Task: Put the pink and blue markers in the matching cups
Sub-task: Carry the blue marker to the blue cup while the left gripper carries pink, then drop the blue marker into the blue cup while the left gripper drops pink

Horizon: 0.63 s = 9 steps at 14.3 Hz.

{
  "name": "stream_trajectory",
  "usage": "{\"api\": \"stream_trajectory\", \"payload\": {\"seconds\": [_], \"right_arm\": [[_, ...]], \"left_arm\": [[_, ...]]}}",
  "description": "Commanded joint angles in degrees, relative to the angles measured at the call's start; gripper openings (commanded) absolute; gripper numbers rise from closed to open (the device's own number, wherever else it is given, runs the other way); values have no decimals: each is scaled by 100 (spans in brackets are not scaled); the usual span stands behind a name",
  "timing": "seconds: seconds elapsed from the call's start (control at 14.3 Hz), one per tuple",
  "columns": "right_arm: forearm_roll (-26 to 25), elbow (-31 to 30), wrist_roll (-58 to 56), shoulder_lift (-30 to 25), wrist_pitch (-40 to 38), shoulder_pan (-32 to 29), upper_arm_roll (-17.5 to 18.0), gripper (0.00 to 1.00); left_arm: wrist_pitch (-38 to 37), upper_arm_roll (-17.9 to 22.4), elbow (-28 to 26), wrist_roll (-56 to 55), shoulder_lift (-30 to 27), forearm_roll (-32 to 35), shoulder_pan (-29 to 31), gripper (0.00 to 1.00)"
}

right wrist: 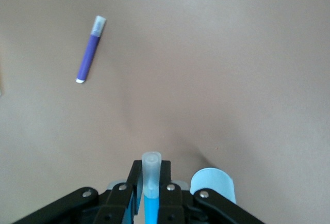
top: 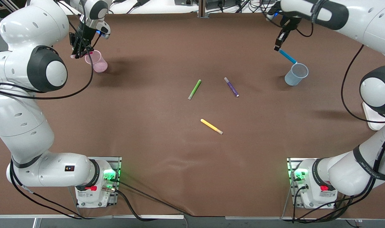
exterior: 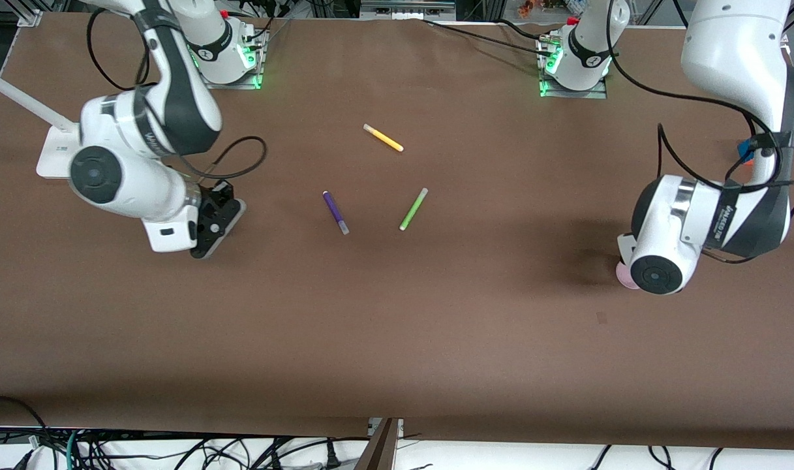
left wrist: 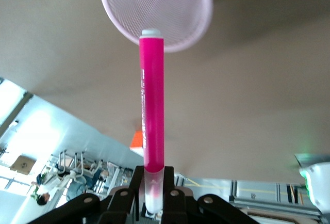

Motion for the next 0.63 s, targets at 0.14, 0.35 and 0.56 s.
{"api": "stream_trajectory", "payload": {"seconds": [0.14,0.35,0.56], "right_arm": [[1519,-674,-2446,-186,-44,-18,-914,1],[2048,-1035,-3756,-204,-44,-18,-1311,1],[2680,-1361,-4952,-160,8,-88,-1514,1]], "left_arm": [[174,-79,68,64,207,87,100,2],[174,-79,68,29,224,78,82,34],[157,-88,112,37,207,78,38,100]]}}
